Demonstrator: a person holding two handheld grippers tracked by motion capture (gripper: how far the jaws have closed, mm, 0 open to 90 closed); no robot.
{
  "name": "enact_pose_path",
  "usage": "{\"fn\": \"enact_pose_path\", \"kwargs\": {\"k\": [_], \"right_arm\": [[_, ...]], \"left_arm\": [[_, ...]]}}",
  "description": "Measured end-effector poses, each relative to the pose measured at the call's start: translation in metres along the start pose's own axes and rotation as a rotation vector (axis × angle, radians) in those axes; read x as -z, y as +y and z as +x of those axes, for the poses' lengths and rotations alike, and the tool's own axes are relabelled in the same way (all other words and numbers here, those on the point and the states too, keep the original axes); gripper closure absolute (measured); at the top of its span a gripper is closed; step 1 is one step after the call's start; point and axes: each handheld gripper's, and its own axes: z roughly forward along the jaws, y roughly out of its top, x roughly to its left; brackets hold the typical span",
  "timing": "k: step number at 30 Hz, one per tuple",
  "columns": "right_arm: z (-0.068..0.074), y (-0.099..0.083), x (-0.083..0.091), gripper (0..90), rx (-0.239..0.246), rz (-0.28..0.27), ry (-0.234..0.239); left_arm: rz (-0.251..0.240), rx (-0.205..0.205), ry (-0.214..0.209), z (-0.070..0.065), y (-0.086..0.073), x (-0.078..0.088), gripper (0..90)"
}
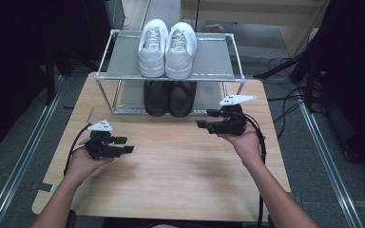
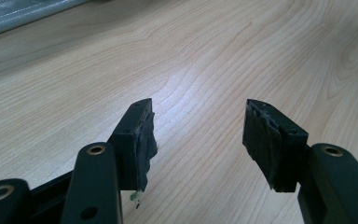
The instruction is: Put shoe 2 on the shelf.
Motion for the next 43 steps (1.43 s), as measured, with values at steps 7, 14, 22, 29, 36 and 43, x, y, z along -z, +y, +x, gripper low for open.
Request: {"fn": "enact_pose_path", "kwargs": {"k": [7,14,22,29,36,43], "right_arm": [[0.006,-0.022,0.002,36.4,-0.004,-0.001,0.009],[0.008,-0.043,0.009,36.4,-0.029,-0.02,0.025],[0.01,-0.066,0.011,36.3,-0.018,0.003,0.026],[0.013,-0.076,0.01,36.4,-0.027,-0.014,0.022],[0.012,-0.078,0.002,35.3,-0.021,0.013,0.019],[0.015,-0.079,-0.005,31.8,0.015,0.047,0.006]], "left_arm": [[-0.005,0.0,-0.001,-0.001,0.0,0.0,42.9],[0.003,-0.012,-0.003,-0.001,0.0,-0.001,42.7],[-0.001,-0.017,-0.004,-0.003,0.0,-0.002,41.4],[0.001,-0.023,-0.01,-0.002,0.002,-0.003,39.4],[0.011,-0.035,-0.014,-0.006,0.002,-0.006,37.5],[0.018,-0.04,-0.037,-0.008,0.003,-0.009,33.9]]}}
